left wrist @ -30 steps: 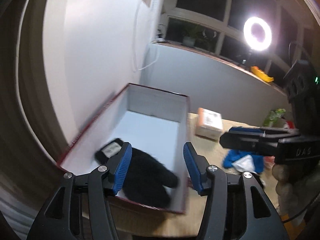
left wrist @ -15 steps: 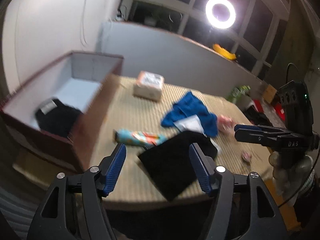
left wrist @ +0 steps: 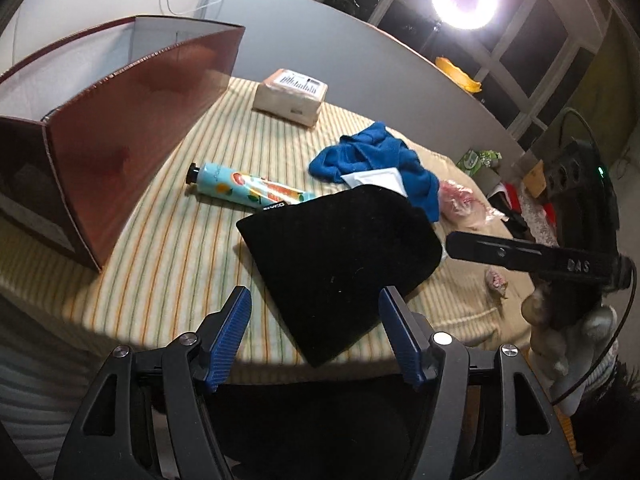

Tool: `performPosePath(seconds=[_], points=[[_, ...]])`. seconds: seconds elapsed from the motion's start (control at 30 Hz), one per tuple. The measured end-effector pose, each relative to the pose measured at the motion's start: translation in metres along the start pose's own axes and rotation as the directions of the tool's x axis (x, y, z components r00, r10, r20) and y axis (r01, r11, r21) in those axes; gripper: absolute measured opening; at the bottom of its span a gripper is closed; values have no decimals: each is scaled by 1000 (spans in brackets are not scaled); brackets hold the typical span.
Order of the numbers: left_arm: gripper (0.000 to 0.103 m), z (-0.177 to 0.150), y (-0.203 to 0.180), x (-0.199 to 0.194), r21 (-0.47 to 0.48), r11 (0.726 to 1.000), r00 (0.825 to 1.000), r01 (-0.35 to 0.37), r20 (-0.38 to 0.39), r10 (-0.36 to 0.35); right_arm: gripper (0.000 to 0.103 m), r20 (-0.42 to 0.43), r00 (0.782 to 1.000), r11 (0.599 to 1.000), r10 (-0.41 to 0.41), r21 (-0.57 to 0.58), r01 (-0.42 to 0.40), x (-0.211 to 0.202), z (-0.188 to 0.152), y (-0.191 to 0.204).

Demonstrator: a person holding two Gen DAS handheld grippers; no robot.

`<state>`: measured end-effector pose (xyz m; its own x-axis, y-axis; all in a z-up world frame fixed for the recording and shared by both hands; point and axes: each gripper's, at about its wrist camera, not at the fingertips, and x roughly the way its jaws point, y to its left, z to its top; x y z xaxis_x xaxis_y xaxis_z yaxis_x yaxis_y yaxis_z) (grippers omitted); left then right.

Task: Organize soft objects
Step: 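Grasp the black pouch with the left gripper, then carry the black pouch with the left gripper over the shoebox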

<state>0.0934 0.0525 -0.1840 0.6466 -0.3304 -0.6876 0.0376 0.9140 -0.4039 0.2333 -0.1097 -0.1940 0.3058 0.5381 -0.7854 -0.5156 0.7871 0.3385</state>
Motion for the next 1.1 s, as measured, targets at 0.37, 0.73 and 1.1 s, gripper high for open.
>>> performPosePath(seconds=[0.37,0.73,1.1], points=[[66,6,4,24,-9,1000,999,22,-36,-22,65,-68,997,998,21,57,-18,33,11,-14],[62,8,-6,30,29,999,999,25,-21,-25,47,-94,995,999,19,40,-15,42,14,-11],[61,14,-18,5,42,997,997,65,34,-66,40,-17,1000,1000,-2,-3,2,11,13,7]])
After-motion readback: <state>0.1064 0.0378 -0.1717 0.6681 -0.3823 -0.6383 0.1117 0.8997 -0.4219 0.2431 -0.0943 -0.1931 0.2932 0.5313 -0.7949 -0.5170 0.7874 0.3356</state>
